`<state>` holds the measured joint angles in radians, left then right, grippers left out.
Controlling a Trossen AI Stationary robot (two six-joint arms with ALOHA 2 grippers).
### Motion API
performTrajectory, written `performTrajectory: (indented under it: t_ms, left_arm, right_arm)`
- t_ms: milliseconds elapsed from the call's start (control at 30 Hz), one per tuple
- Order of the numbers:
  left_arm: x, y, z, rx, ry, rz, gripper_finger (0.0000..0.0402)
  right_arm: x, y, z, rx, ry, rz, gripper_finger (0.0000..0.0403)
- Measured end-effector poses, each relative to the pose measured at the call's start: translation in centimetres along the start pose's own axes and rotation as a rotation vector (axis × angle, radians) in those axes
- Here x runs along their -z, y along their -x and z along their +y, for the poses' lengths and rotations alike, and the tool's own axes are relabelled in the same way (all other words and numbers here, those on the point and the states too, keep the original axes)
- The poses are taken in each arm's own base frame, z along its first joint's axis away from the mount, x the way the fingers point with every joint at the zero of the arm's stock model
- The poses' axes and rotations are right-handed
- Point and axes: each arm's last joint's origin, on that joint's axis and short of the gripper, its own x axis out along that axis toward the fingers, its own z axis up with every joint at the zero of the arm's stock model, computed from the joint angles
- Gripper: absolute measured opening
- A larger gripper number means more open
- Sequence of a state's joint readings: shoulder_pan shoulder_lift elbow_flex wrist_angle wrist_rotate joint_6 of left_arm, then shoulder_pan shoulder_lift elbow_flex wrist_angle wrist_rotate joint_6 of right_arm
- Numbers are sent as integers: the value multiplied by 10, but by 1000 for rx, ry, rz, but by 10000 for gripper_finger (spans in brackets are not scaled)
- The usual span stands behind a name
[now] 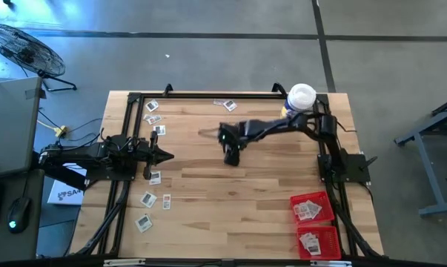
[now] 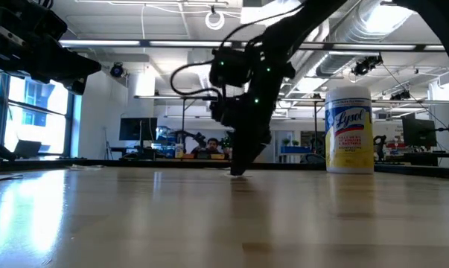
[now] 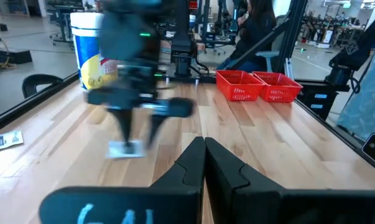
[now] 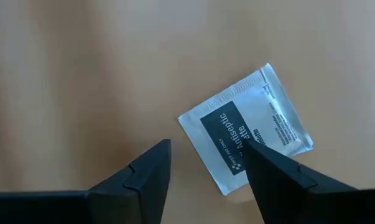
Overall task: Pick & Place First Aid Supplies
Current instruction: Put the white towelette pack into the bottom red bin
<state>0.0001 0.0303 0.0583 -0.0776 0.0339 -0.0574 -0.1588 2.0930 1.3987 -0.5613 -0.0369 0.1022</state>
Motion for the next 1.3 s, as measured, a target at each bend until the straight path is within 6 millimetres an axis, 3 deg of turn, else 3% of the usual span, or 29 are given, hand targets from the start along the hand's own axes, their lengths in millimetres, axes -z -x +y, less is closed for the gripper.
performTrajectory:
  t_ms: [267, 567, 733, 1067, 1300]
  left_arm:
    - [0, 0, 0, 0, 0, 0, 1]
    - [0, 0, 0, 0, 0, 0, 1]
    - [0, 0, 0, 0, 0, 0, 1]
    - [0, 0, 0, 0, 0, 0, 1]
    - [0, 0, 0, 0, 0, 0, 1]
  right_arm:
    - [34, 1, 79, -36, 398, 181, 193]
    - [52, 28, 125, -90, 401, 174, 193]
    - [46, 55, 128, -62, 347, 77, 193]
    - [34, 54, 98, 44, 30, 37, 193]
    - [33, 49, 100, 57, 92, 36, 193]
